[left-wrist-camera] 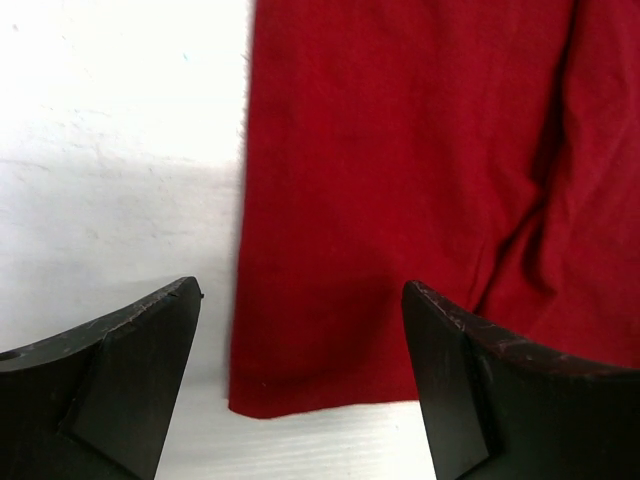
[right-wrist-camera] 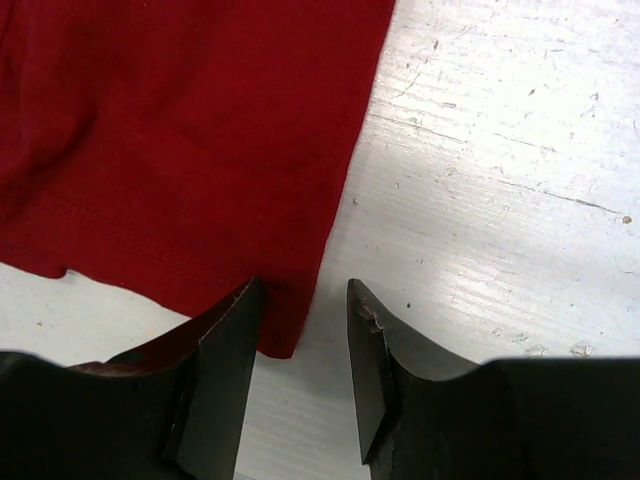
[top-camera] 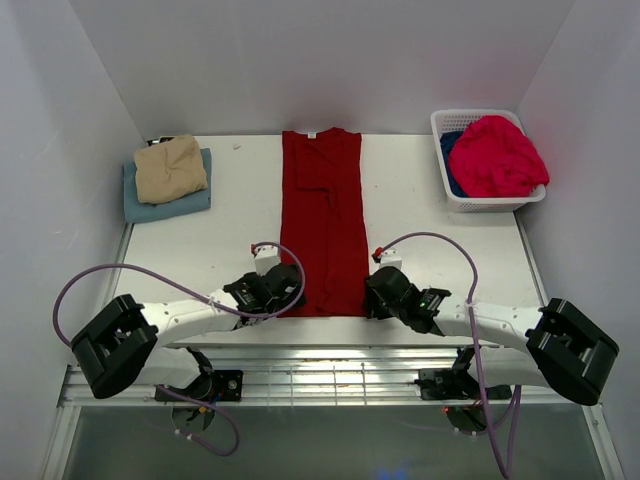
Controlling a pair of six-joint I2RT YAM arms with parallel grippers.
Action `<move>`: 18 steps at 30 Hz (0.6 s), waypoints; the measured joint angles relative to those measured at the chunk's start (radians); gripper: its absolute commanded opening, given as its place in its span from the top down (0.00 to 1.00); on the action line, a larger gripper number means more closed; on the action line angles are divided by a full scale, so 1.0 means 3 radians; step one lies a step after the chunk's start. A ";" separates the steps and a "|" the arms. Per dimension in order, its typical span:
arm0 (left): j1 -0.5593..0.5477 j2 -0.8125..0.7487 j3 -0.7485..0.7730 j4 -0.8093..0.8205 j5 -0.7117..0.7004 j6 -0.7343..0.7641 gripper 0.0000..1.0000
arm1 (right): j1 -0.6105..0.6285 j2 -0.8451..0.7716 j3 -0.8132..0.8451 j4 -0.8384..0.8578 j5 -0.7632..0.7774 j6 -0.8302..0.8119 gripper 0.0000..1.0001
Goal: Fold and stack the t-shirts
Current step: Grab the bottom of the folded rectangular tshirt with both arms
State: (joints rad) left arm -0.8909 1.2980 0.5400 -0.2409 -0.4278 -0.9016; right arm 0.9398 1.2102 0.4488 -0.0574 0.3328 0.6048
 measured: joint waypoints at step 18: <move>-0.0724 0.0085 0.0114 -0.0383 -0.0305 -0.0744 0.12 | 0.0107 0.0029 -0.0017 0.0104 0.0025 0.0086 0.55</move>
State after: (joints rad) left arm -1.1080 1.3235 0.5743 -0.3557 -0.5194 -1.1248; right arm 0.9718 1.2190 0.4438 -0.0261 0.3405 0.6308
